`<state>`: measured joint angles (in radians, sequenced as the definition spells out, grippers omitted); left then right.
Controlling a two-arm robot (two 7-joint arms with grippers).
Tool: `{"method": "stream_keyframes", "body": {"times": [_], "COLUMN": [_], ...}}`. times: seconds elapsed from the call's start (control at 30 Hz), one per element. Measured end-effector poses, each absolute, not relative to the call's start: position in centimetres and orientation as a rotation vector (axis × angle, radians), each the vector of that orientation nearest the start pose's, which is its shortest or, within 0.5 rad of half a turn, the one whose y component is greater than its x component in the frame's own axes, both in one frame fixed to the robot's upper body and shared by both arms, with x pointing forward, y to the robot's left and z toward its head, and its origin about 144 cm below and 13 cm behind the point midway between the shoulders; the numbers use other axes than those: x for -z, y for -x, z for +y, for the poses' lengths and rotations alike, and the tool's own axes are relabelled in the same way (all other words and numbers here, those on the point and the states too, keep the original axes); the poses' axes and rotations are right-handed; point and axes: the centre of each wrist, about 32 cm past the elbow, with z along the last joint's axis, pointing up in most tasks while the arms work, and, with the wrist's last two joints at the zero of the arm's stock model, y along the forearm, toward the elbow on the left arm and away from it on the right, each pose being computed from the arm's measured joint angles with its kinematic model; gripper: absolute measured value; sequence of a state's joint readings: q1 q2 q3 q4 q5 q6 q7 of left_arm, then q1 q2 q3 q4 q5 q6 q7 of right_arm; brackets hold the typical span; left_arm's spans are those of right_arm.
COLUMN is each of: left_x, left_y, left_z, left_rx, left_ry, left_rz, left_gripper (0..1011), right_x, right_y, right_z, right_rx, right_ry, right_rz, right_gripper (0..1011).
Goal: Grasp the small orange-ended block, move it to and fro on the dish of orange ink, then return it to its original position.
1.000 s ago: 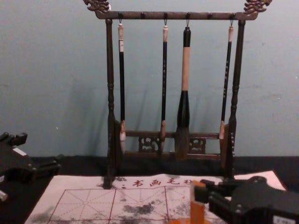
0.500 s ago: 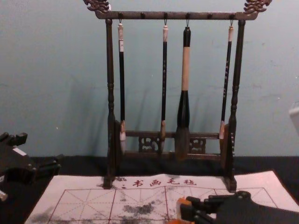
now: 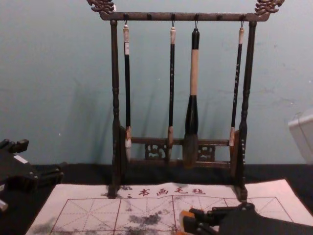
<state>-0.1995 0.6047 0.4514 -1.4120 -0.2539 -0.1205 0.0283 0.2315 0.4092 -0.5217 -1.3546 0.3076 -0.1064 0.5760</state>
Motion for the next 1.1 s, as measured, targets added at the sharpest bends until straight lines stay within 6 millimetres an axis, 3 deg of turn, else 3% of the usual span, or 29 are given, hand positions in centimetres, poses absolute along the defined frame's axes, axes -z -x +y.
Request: {"method": "stream_keyframes", "body": {"times": [0.5,1.1], "left_x": [-114.0,-114.0], "left_y": [-48.9,-48.9], "left_z": [31.0,31.0], "left_rx": [-1.248,-1.248], "left_ry": [-0.305,-0.304], "left_rz": [-0.285,-0.285], "left_gripper": [1001,1001], "right_x": [-111.6,-112.1], "right_y": [-50.2,-49.6], "right_z": [-22.5,-24.4], "right_rx": [0.652,0.707], "right_ry": [0.186,0.191], "right_rz": [-0.040,-0.036], "right_gripper": [80,80]}}
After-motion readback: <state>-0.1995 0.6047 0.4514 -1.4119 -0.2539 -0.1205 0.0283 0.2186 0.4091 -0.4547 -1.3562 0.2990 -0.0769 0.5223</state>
